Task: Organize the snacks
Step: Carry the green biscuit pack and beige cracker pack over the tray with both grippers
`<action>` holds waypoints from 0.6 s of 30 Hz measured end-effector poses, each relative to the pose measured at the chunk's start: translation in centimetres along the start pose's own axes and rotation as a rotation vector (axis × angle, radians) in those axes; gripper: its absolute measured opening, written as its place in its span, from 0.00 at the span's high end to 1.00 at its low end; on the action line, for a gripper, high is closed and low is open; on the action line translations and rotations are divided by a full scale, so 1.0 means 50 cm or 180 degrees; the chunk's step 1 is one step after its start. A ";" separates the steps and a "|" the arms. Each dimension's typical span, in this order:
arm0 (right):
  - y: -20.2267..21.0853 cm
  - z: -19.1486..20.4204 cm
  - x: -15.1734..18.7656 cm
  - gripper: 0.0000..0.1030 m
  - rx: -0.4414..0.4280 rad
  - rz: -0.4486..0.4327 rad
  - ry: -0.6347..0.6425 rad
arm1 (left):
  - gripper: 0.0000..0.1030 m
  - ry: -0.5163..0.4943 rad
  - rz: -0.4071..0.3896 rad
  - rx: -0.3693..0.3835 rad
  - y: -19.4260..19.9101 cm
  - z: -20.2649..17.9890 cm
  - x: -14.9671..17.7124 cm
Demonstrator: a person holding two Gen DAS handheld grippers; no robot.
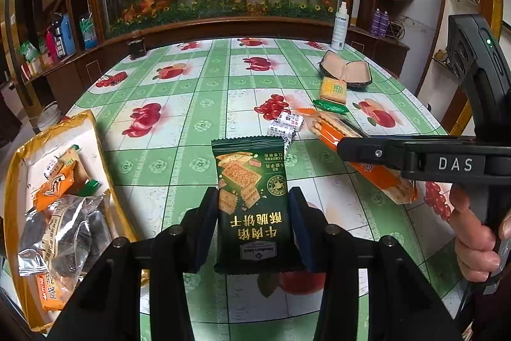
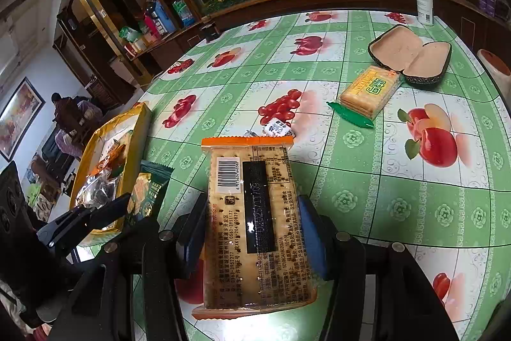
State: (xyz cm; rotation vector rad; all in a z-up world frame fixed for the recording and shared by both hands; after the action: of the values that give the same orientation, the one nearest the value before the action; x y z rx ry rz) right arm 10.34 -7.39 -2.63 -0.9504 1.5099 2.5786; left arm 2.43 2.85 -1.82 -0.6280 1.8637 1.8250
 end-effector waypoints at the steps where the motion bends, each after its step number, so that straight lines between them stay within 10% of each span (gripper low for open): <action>1: -0.001 0.000 0.000 0.43 -0.0003 0.0000 0.0004 | 0.58 0.0000 -0.0004 -0.0006 0.001 0.001 0.001; 18: -0.012 0.031 0.005 0.43 -0.0105 -0.0001 0.0086 | 0.58 0.0034 -0.0132 -0.0158 0.031 0.042 -0.008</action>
State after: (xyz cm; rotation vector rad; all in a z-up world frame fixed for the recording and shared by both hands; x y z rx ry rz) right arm 9.56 -5.93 -2.69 -0.9926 1.4777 2.6090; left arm 1.82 4.96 -0.36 -0.6900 1.8035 1.8496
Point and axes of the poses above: each gripper's, at about its wrist camera, not at the fingertips, and y roughly against the way its jaws point, z to its left, x to its underside, the point moved 10 cm from there along -y, roughly the way its jaws point, and after that the axes turned 9 degrees about z, right-handed, at the moved point
